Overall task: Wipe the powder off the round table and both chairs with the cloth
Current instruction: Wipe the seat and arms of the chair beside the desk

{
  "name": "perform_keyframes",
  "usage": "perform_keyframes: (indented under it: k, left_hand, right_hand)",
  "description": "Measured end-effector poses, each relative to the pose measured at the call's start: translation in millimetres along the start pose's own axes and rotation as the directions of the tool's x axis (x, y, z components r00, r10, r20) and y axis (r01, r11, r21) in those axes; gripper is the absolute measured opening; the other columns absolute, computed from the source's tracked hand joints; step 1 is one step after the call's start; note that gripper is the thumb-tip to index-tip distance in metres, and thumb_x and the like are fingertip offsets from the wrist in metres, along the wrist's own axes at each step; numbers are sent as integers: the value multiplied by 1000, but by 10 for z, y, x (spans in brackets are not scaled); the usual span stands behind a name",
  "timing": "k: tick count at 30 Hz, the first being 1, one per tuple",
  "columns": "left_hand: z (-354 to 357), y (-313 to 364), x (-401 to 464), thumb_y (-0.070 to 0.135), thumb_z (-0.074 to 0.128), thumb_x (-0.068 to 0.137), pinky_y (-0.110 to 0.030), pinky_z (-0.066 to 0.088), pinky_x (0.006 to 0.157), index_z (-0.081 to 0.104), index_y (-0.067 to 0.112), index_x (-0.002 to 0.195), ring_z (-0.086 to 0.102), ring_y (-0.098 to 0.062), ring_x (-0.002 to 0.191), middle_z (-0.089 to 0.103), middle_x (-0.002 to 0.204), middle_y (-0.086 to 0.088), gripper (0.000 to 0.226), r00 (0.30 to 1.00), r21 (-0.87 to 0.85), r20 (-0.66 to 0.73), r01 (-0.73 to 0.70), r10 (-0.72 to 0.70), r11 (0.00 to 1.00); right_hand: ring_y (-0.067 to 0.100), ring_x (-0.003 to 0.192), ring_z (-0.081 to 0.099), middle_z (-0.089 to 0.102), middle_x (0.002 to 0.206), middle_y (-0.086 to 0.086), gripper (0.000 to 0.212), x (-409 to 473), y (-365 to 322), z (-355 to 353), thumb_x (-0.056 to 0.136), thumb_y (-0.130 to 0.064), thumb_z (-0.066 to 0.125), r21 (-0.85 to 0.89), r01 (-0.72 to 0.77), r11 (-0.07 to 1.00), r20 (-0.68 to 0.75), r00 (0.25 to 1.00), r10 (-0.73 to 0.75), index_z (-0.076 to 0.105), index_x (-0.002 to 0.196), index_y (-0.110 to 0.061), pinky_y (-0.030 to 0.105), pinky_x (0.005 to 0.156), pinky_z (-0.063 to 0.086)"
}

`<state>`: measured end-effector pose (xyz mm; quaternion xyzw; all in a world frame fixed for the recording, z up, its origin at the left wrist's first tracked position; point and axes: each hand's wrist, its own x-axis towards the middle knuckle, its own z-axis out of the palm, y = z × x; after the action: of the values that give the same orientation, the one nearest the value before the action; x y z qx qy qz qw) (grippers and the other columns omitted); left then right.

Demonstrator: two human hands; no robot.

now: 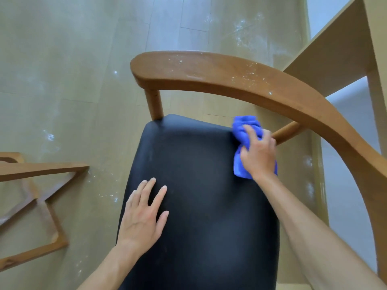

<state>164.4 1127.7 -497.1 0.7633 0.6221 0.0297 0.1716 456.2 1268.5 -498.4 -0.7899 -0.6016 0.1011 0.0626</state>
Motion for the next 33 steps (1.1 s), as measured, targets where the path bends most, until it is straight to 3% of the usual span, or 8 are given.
perform_keyframes:
  k: [5, 11, 14, 20, 24, 28, 31, 33]
  left_hand:
    - [-7, -119, -56, 31, 69, 79, -51, 32, 111, 48, 17, 141, 28, -33, 142, 30, 154, -11, 66, 990, -134, 133, -19, 37, 991]
    - [-68, -323, -80, 6, 67, 78, -37, 31, 113, 59, 12, 127, 26, -20, 144, 34, 152, -4, 50, 996, -419, 82, -7, 45, 908]
    - [-147, -457, -91, -5, 63, 78, -30, 51, 83, 65, 8, 101, 53, -15, 113, 53, 124, 1, 26, 976, -503, -16, 179, -216, 845]
    - [-248, -857, -120, -14, 47, 80, -28, 37, 78, 60, 5, 91, 55, -28, 94, 50, 99, -2, 26, 779, -548, -51, 501, -625, 670]
    - [-363, -860, 33, -6, 48, 87, -29, 36, 97, 61, 8, 112, 48, -24, 116, 51, 122, -4, 32, 895, -455, 15, 404, -447, 794]
    - [-360, -695, 198, 9, 41, 96, -29, 29, 110, 46, 26, 139, 20, -8, 141, 27, 152, 10, 46, 939, -386, 243, 322, -242, 864]
    - [-346, -589, 275, 5, 37, 95, -30, 29, 113, 43, 29, 142, 18, -8, 143, 18, 157, 11, 53, 935, -316, 309, 272, -172, 909]
    - [-348, -610, 290, -1, 37, 91, -29, 29, 113, 42, 31, 143, 19, -8, 143, 15, 158, 13, 62, 924, -296, 341, 280, -173, 913]
  right_hand:
    - [45, 114, 45, 35, 137, 21, 59, 152, -514, 142, 89, -10, 48, 183, -480, 858, 15, 874, 486, 35, 145, -24, 43, 93, 40]
    - [35, 101, 45, 38, 134, 16, 62, -282, -2086, 525, 85, -12, 51, 159, -17, 987, 81, 997, 4, 36, 144, -23, 38, 87, 41]
    - [31, 86, 47, 48, 126, 16, 62, -656, -2293, 564, 75, -8, 59, 114, 235, 965, 108, 963, -248, 50, 135, -22, 38, 73, 44]
    - [27, 64, 46, 63, 103, 12, 58, -1526, -1945, 512, 52, -6, 64, 206, 622, 755, 177, 735, -654, 68, 107, -24, 33, 54, 42]
    - [16, 61, 35, 56, 92, 0, 32, -2667, -1315, 536, 75, -16, 44, 309, 762, 569, 378, 450, -809, 59, 96, -34, 24, 53, 30]
    - [-3, 57, 42, 51, 75, -23, 38, -2831, -921, 402, 86, -75, 28, 228, 834, 503, 605, 284, -744, 57, 91, -50, 13, 52, 21]
    - [20, 68, 46, 58, 98, -3, 30, -2290, -814, 300, 90, -19, 40, 258, 957, 132, 364, 30, -931, 58, 105, -38, 29, 60, 38]
    - [25, 71, 48, 61, 105, 7, 43, -1762, -829, 232, 74, -7, 55, 169, 974, 153, 254, 107, -961, 60, 108, -31, 32, 59, 39]
